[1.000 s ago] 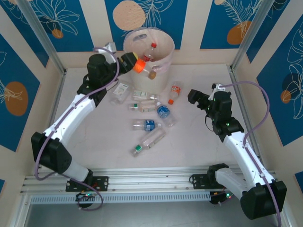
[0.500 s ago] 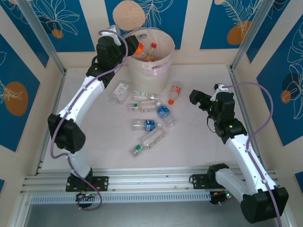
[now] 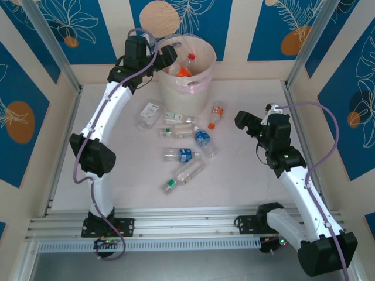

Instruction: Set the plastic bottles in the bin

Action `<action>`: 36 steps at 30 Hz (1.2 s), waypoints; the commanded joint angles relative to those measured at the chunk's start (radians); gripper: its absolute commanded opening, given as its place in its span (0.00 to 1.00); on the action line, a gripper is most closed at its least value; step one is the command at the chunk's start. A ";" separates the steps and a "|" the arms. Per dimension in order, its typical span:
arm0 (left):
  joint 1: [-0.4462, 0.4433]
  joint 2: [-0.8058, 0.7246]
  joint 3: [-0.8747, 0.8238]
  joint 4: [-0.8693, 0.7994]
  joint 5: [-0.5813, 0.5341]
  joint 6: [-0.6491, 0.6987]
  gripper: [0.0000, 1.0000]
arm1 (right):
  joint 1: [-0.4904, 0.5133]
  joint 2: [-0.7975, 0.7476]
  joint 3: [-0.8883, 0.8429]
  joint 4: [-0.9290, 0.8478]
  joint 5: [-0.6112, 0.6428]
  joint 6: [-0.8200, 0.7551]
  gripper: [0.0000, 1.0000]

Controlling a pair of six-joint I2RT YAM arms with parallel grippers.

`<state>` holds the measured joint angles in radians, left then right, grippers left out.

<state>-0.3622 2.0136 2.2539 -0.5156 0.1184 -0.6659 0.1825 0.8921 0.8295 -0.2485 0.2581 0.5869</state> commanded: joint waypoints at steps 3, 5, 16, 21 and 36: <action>-0.001 -0.015 0.045 -0.147 0.006 0.048 0.99 | -0.007 0.016 0.013 0.013 -0.005 0.019 0.98; -0.004 -0.032 0.031 -0.157 -0.001 0.065 1.00 | -0.007 0.040 0.017 0.005 -0.005 0.018 0.98; -0.009 -0.214 -0.268 0.036 0.087 0.110 1.00 | -0.006 0.233 0.086 -0.042 -0.039 0.013 1.00; -0.008 -0.301 -0.408 0.134 0.081 0.121 1.00 | -0.006 0.332 0.118 -0.052 -0.076 0.044 1.00; 0.003 -0.559 -0.953 0.418 0.049 0.093 1.00 | 0.010 0.726 0.310 -0.039 -0.151 0.075 1.00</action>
<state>-0.3645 1.5059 1.3701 -0.1814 0.1825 -0.5678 0.1856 1.5826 1.0866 -0.2928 0.1226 0.6449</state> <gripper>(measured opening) 0.999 0.995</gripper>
